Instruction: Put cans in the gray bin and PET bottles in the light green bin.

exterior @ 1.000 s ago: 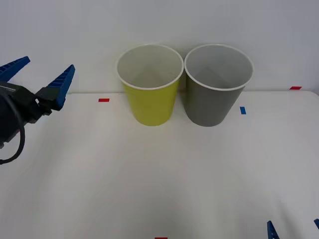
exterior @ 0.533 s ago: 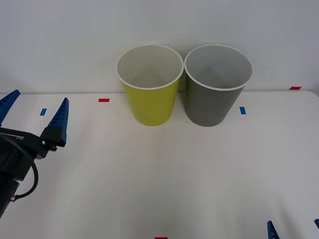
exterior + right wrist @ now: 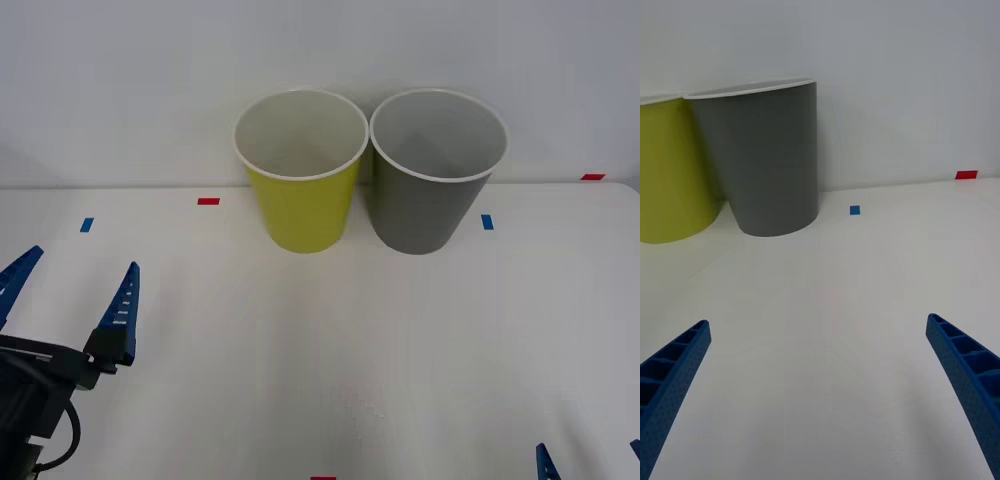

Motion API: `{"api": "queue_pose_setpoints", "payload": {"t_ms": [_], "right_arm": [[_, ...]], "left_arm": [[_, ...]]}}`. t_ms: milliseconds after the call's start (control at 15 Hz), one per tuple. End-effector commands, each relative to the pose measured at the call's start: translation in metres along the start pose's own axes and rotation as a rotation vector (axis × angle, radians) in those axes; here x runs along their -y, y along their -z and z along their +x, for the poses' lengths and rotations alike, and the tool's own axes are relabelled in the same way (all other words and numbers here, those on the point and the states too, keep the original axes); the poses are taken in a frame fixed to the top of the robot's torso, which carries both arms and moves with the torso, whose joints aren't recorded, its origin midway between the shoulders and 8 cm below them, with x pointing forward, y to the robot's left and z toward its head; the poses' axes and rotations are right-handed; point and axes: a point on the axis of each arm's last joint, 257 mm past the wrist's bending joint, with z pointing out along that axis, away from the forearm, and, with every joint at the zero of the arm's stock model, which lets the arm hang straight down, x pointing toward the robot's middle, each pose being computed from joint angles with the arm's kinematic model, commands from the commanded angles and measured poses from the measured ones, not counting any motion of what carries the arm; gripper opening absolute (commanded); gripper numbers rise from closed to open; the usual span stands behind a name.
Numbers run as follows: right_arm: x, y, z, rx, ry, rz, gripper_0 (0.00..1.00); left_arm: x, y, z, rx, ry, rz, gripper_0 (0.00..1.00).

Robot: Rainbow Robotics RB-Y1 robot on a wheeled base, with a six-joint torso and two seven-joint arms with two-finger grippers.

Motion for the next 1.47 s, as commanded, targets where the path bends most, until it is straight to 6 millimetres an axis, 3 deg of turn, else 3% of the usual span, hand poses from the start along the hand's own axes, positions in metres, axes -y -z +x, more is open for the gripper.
{"api": "queue_pose_setpoints", "payload": {"t_ms": [67,400,800,1133,1467], "right_arm": [[0.000,0.000,0.000,0.000,0.000,0.000,1.00],[0.000,0.000,0.000,0.000,0.000,0.000,1.00],[0.000,0.000,0.000,0.000,0.000,0.000,1.00],[0.000,0.000,0.000,0.000,0.000,0.000,1.00],[0.000,0.000,0.000,0.000,0.000,0.000,1.00]], "left_arm": [[0.000,0.034,0.034,-0.041,-0.034,-0.005,1.00],[0.000,0.090,0.078,-0.052,-0.064,-0.018,1.00],[-0.003,0.141,0.099,-0.175,-0.071,-0.055,1.00],[-0.001,0.172,0.104,-0.237,-0.093,-0.087,1.00],[-0.001,0.178,0.104,-0.249,-0.106,-0.090,1.00]]}}
